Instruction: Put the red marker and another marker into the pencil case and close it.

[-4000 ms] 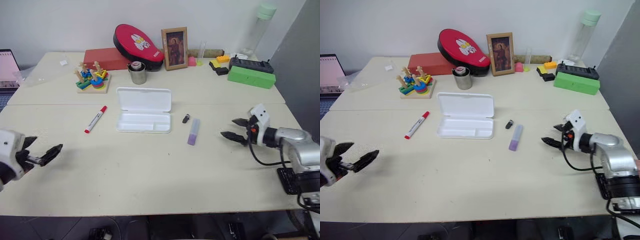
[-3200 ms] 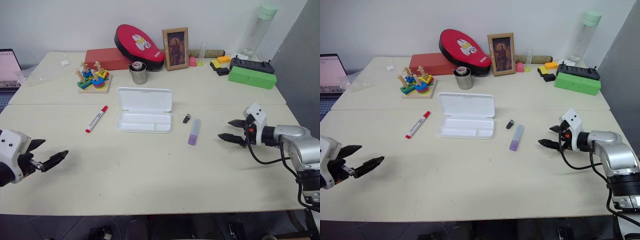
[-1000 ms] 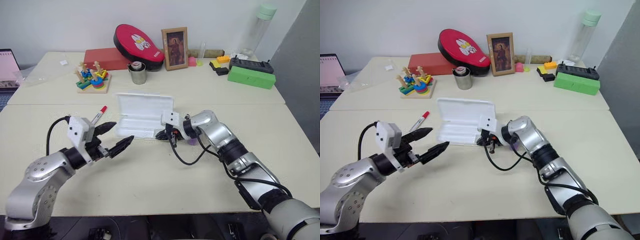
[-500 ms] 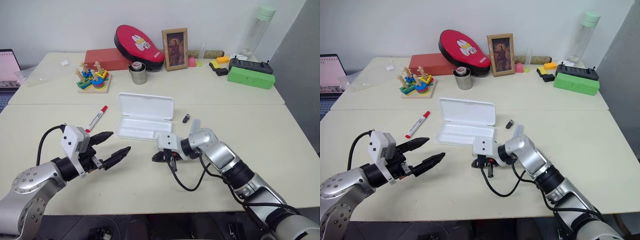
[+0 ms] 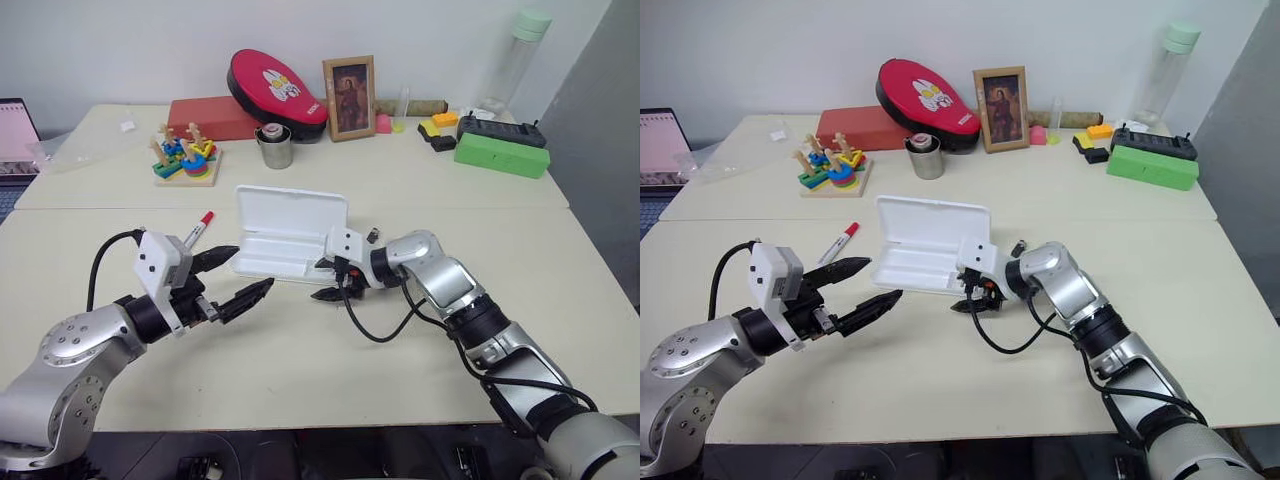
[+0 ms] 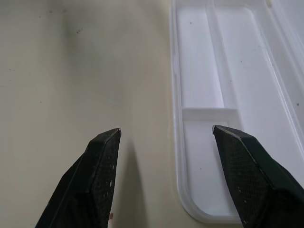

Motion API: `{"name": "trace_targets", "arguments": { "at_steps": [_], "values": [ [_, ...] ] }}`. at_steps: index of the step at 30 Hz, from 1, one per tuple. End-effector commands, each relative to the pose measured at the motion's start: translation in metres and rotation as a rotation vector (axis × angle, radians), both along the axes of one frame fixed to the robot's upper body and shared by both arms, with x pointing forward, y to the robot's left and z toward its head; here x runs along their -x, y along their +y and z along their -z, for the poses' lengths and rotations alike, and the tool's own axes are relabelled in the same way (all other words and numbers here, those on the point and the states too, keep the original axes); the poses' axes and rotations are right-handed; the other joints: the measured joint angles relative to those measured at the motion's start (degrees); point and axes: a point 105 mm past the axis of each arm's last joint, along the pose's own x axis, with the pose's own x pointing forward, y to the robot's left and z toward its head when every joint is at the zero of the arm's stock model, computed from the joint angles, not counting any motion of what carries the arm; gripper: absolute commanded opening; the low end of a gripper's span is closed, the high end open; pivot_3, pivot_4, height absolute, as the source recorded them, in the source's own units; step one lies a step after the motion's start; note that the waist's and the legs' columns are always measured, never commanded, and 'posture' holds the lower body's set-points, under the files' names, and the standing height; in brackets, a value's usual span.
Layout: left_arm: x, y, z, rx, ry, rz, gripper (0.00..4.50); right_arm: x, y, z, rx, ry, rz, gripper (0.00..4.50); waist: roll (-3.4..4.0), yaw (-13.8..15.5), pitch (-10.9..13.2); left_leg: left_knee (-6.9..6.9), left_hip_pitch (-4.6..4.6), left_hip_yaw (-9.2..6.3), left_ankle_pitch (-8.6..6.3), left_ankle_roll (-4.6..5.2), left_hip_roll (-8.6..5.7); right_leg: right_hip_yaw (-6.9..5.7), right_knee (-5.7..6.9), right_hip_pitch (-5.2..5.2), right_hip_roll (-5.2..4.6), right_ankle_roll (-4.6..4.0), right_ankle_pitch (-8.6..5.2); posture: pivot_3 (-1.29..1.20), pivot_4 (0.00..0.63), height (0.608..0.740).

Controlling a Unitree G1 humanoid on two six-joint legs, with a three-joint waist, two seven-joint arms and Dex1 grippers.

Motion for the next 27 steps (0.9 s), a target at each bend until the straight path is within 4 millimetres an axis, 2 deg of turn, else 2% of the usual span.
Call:
{"name": "trace_targets", "arguments": {
  "at_steps": [1,2,5,11,12,13,20,24,27],
  "values": [
    [0.003,-0.008,-0.009,0.002,-0.035,0.032,4.5,-0.004,0.006,-0.006,0.022,-0.021,0.003,2.84,0.0,0.0,0.0,0.0,0.0,0.0,0.0,0.0,0.0,0.0,0.0,0.0,0.0,0.0,0.0,0.0,0.15,0.74],
    [0.003,-0.008,-0.009,0.003,-0.034,0.033,4.5,-0.004,0.007,-0.004,0.033,-0.015,0.01,2.76,0.0,0.1,0.0,0.0,0.0,0.0,0.0,0.0,0.0,0.0,0.0,0.01,0.0,0.0,0.0,0.0,0.15,0.74],
    [0.003,-0.009,-0.009,0.003,-0.035,0.034,4.5,-0.008,0.008,0.001,0.062,-0.008,0.038,1.9,0.0,0.1,0.0,0.0,-0.01,0.0,0.0,0.0,0.0,0.0,-0.01,0.01,0.0,0.0,0.0,0.0,0.15,0.74],
    [0.002,-0.009,-0.008,-0.001,-0.035,0.035,4.5,-0.008,0.009,0.002,0.067,-0.002,0.033,0.52,0.0,0.1,0.0,0.0,-0.01,0.0,0.0,0.0,0.0,0.0,-0.01,0.01,0.0,0.0,0.0,0.0,0.15,0.74],
    [0.002,-0.009,-0.008,-0.002,-0.034,0.035,4.5,-0.008,0.009,0.002,0.067,-0.004,0.033,0.15,0.0,0.1,0.0,0.0,-0.01,0.0,0.0,0.0,0.0,0.0,-0.01,0.01,0.0,0.0,0.0,0.0,0.15,0.74],
    [0.002,-0.009,-0.008,-0.002,-0.033,0.034,4.5,-0.008,0.009,0.002,0.067,-0.006,0.033,0.04,0.0,0.1,0.0,0.0,-0.01,0.0,0.0,0.0,0.0,0.0,-0.01,0.01,0.0,0.0,0.0,0.0,0.15,0.74],
    [0.001,-0.004,-0.008,0.013,-0.033,0.008,4.5,-0.006,0.008,-0.004,0.059,-0.049,0.006,0.04,0.0,0.1,0.0,0.01,-0.01,0.0,0.0,0.0,0.0,-0.01,0.0,0.01,0.0,0.0,0.0,0.0,0.15,0.74],
    [0.006,0.0,-0.004,0.002,-0.014,0.006,4.5,0.012,0.007,-0.013,0.051,-0.089,-0.082,0.04,0.0,0.1,0.0,0.0,-0.02,0.0,0.0,0.0,0.0,-0.01,-0.01,0.01,0.0,0.0,0.0,0.0,0.15,0.74],
    [0.011,0.002,-0.002,-0.002,0.005,0.007,4.5,0.03,0.005,-0.01,0.068,-0.097,-0.134,0.04,0.0,0.2,0.0,0.0,-0.04,0.0,0.0,0.0,0.0,0.0,-0.03,-0.01,0.0,0.0,-0.01,0.0,0.15,0.74]
  ]
}}
